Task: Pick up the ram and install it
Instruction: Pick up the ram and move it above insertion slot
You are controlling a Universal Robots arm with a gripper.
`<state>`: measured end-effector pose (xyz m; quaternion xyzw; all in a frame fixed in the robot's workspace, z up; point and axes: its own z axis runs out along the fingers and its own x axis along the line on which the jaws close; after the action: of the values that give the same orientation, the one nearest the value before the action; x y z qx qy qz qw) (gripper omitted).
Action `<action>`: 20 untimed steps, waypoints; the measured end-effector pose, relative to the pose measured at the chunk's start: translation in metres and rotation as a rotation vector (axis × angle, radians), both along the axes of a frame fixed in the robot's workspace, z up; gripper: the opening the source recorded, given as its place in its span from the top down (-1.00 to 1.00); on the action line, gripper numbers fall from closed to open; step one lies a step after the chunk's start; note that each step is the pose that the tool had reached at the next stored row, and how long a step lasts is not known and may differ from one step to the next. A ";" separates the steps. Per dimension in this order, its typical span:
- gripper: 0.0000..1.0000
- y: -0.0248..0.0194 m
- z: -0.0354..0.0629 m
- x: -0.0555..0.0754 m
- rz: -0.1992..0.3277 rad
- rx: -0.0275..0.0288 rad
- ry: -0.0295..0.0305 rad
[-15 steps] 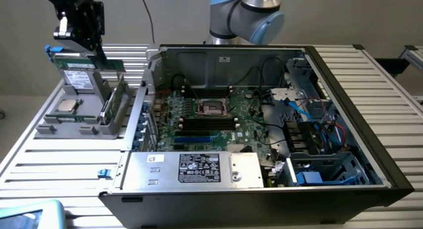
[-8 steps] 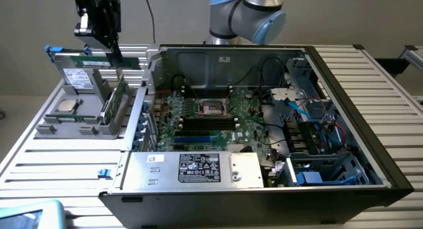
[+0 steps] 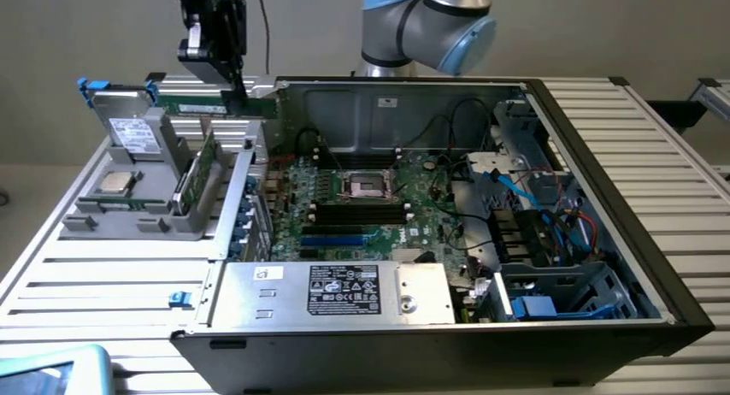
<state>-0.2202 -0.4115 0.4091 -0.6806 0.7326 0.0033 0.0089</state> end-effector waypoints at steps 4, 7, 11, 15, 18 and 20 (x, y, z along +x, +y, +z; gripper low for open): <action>0.74 0.0000 0.0000 0.018 0.000 0.0001 0.0000; 0.74 0.0000 -0.0001 0.032 0.000 0.0001 0.0003; 0.74 0.0000 -0.0001 0.050 0.000 0.0001 0.0004; 0.74 0.0000 -0.0003 0.068 0.000 0.0001 0.0004; 0.74 0.0001 -0.0005 0.082 0.000 0.0001 0.0005; 0.74 0.0003 -0.0007 0.091 0.000 0.0001 0.0005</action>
<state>-0.1292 -0.4111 0.4084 -0.6806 0.7326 0.0035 0.0088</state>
